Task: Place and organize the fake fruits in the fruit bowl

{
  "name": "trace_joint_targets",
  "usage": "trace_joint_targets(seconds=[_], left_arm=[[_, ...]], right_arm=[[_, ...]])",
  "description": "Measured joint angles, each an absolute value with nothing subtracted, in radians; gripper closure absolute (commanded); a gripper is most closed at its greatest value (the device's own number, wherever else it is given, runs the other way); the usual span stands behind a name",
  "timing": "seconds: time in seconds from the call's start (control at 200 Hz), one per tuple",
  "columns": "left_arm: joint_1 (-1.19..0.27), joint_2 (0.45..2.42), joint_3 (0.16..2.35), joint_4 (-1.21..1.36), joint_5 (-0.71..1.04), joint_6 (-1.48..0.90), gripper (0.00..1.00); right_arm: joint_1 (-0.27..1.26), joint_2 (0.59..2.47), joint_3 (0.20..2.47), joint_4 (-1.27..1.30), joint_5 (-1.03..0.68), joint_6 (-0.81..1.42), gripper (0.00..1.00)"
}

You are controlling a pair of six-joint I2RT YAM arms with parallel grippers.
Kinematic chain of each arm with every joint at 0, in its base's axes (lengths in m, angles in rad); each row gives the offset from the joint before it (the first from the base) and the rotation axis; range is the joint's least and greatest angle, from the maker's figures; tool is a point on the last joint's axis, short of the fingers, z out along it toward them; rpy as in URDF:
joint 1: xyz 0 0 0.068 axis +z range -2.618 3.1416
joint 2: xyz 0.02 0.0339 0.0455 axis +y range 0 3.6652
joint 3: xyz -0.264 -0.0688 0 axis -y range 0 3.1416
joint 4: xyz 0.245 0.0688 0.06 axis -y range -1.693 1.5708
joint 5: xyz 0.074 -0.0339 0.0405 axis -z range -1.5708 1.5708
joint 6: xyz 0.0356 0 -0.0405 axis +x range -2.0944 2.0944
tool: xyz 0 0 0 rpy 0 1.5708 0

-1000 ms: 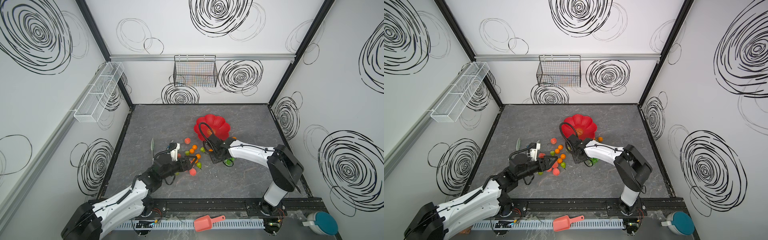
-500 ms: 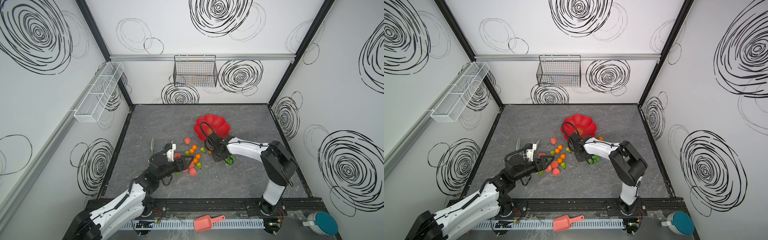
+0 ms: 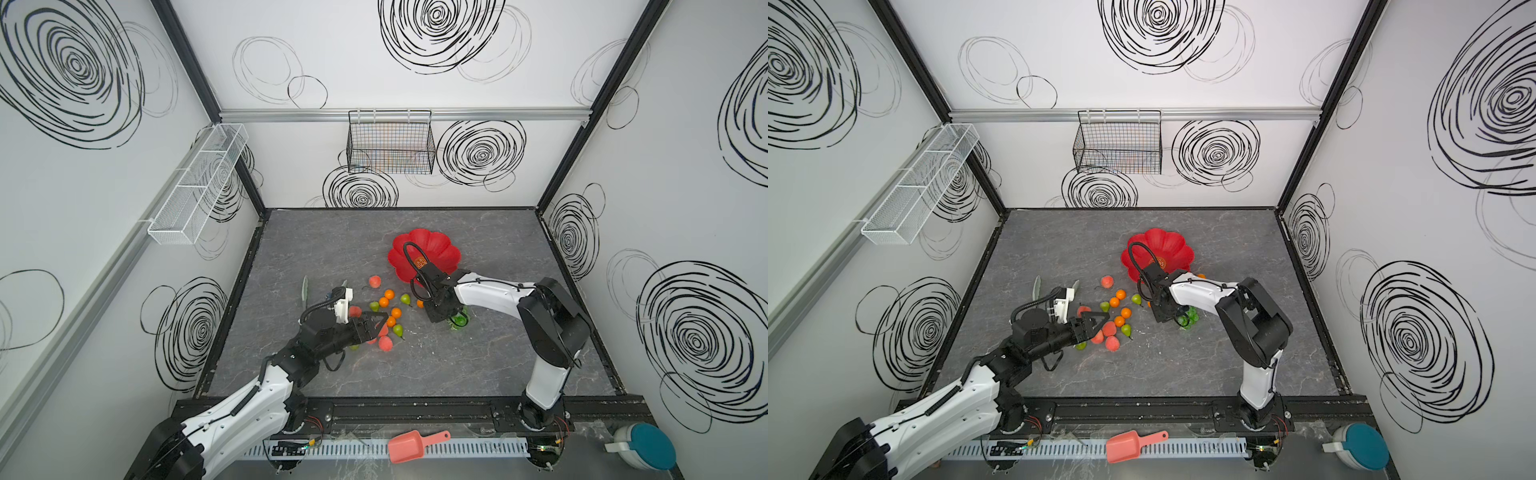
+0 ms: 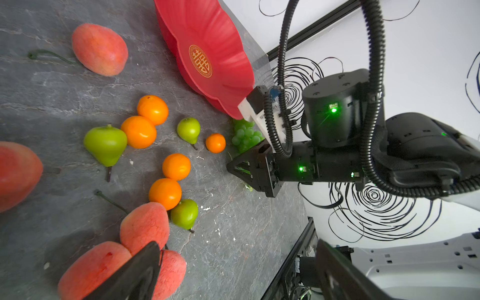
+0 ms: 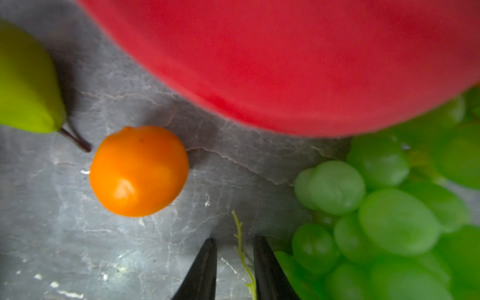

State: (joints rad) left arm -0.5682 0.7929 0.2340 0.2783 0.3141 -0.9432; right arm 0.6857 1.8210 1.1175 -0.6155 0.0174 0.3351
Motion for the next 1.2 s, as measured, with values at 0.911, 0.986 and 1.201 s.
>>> trace_joint_targets(seconds=[0.911, 0.986, 1.201], left_arm=[[-0.748, 0.911, 0.469, 0.069, 0.113, -0.783, 0.04], [-0.783, 0.928, 0.503, 0.051, 0.064, -0.760, 0.04], [-0.815, 0.948, 0.553, 0.050, 0.011, -0.716, 0.04]], right_arm=[[0.664, 1.711, 1.097, -0.624, 0.028, 0.376, 1.00], [0.648, 1.636, 1.097, -0.625, 0.030, 0.386, 1.00], [0.598, 1.493, 1.128, -0.634, 0.021, 0.404, 1.00]])
